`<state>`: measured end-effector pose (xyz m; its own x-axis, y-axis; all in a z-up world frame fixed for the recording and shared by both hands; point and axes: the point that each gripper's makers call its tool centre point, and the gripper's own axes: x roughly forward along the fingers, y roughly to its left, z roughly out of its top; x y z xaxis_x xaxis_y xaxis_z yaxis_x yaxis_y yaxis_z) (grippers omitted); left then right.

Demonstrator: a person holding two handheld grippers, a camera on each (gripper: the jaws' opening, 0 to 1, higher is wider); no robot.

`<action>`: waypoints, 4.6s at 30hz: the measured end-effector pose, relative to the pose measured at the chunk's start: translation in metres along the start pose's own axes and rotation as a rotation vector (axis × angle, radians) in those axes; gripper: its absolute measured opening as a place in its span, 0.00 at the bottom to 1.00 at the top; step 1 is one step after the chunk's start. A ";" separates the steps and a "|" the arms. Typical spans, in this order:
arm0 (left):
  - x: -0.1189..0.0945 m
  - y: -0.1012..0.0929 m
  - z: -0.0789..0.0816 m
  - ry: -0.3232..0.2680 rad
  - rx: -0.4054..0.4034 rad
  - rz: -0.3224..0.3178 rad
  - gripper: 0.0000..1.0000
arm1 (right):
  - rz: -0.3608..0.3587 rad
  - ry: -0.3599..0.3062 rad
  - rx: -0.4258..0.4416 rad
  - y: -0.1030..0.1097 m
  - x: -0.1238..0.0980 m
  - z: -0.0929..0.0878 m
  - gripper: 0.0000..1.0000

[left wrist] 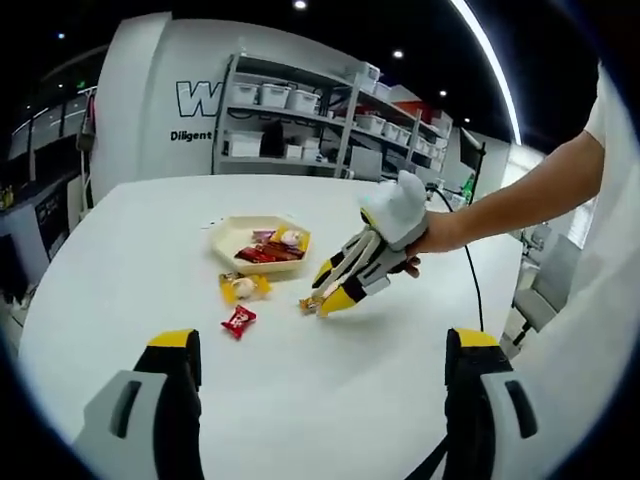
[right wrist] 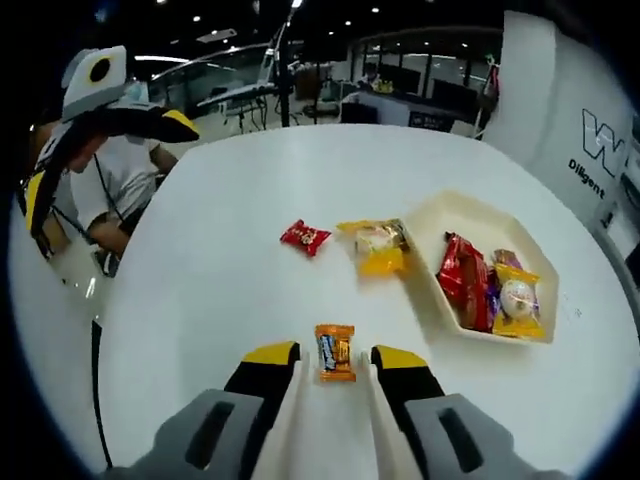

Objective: Place the target food into the container with the food tongs after gripping and lifting it, then release it inside without dropping or visibly crushing the food.

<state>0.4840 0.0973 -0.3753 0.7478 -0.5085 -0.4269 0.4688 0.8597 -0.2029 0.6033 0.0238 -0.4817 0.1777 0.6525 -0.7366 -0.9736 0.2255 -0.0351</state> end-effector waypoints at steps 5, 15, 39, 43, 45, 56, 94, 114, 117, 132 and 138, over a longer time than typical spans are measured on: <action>0.003 -0.003 0.001 -0.006 -0.007 -0.004 0.98 | -0.001 0.008 0.008 0.001 -0.001 -0.001 0.20; 0.007 -0.004 0.003 -0.022 -0.018 -0.004 0.98 | -0.030 -0.133 0.152 -0.018 -0.024 0.032 0.20; 0.003 -0.007 0.002 -0.032 -0.035 0.003 0.99 | 0.046 -0.023 0.040 0.000 -0.020 -0.010 0.26; 0.004 -0.008 0.001 -0.031 -0.038 0.002 0.99 | 0.040 0.011 0.000 -0.001 -0.018 -0.020 0.26; 0.004 -0.008 0.002 -0.030 -0.035 0.001 0.99 | 0.039 0.031 0.009 -0.001 -0.017 -0.025 0.26; 0.008 -0.008 0.004 -0.040 -0.041 0.001 0.98 | -0.034 0.002 0.179 -0.003 -0.019 -0.022 0.17; 0.004 -0.009 0.008 -0.059 -0.053 -0.004 0.98 | 0.017 0.001 0.294 0.012 -0.035 -0.031 0.24; -0.002 -0.010 0.010 -0.067 -0.049 -0.005 0.98 | -0.038 -0.049 0.189 0.005 -0.037 -0.017 0.25; -0.003 -0.010 0.010 -0.069 -0.049 -0.004 0.98 | -0.040 -0.031 0.092 0.003 -0.033 -0.014 0.25; -0.010 -0.002 0.009 -0.078 -0.067 0.018 0.98 | -0.006 0.006 0.062 0.004 -0.016 -0.020 0.25; -0.007 0.000 0.009 -0.076 -0.073 0.020 0.98 | -0.035 0.036 0.092 -0.005 -0.015 -0.021 0.16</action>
<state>0.4824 0.1002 -0.3640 0.7916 -0.4909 -0.3637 0.4199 0.8696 -0.2599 0.6022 -0.0022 -0.4843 0.2046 0.6171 -0.7599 -0.9494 0.3140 -0.0006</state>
